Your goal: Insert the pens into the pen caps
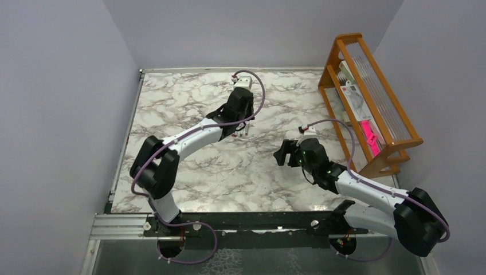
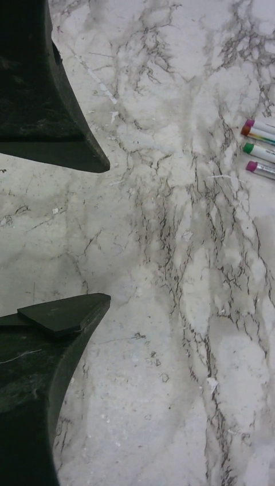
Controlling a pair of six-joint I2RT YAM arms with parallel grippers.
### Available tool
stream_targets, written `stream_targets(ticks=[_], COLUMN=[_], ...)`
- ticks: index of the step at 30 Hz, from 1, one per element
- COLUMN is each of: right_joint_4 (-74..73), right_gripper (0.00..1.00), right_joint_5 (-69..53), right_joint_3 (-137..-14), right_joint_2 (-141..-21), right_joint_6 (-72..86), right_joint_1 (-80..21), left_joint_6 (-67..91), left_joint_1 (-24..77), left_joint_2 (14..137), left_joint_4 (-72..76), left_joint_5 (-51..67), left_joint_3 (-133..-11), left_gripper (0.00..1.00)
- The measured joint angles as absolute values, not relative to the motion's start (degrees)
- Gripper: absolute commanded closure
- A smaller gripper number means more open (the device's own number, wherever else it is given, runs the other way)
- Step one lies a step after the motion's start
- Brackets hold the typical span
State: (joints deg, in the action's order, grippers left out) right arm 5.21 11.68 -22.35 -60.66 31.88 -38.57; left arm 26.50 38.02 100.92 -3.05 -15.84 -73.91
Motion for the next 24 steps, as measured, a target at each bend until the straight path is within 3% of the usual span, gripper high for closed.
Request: stream_targets(ticks=[8, 12, 16, 24], right_joint_4=[7.5, 9.5, 10.0, 9.9], right_gripper=[0.14, 0.13, 0.13, 0.12], right_joint_5=[4.9, 3.9, 3.9, 3.9], right_joint_3=[-23.1, -23.1, -23.1, -23.2], right_joint_2=[-62.4, -62.5, -63.1, -63.2], right_joint_6=[29.8, 29.7, 29.7, 29.7], right_joint_1=[-38.6, -38.6, -38.6, -38.6], left_joint_6=[22.9, 20.7, 19.3, 18.0], left_joint_1=[41.2, 42.3, 42.4, 42.3], left_joint_2=[87.9, 80.9, 75.9, 75.1], left_joint_4=[4.3, 8.0, 10.9, 13.5], left_joint_5=[-13.9, -13.9, -14.0, -14.0], left_joint_3=[-67.6, -63.7, -60.5, -58.0], left_gripper=[0.39, 0.16, 0.10, 0.09])
